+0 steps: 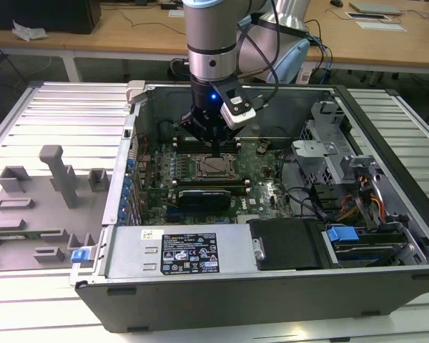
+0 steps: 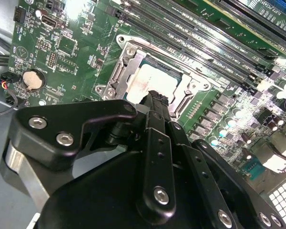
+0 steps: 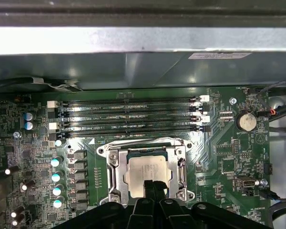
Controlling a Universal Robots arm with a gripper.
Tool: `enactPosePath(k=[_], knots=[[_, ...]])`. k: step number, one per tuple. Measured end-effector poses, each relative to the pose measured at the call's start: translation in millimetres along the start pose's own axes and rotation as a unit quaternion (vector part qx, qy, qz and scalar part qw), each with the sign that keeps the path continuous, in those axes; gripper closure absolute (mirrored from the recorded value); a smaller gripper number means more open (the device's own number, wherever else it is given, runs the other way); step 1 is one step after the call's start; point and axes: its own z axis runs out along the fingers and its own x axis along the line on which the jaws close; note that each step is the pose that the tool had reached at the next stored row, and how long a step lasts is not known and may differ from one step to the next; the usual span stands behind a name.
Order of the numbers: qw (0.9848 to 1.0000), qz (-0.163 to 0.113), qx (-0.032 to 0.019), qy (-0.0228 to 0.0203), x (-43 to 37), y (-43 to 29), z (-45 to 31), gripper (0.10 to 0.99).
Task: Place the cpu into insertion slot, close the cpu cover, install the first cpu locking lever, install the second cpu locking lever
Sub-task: 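Install the second cpu locking lever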
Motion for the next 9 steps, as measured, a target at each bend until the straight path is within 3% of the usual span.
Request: enactPosePath(k=[5,9], knots=[[1.0,0.0,0.0,0.0,-0.8,-0.6,-8.0,0.98],[1.0,0.0,0.0,0.0,-1.1,-10.6,-7.8,0.98]])
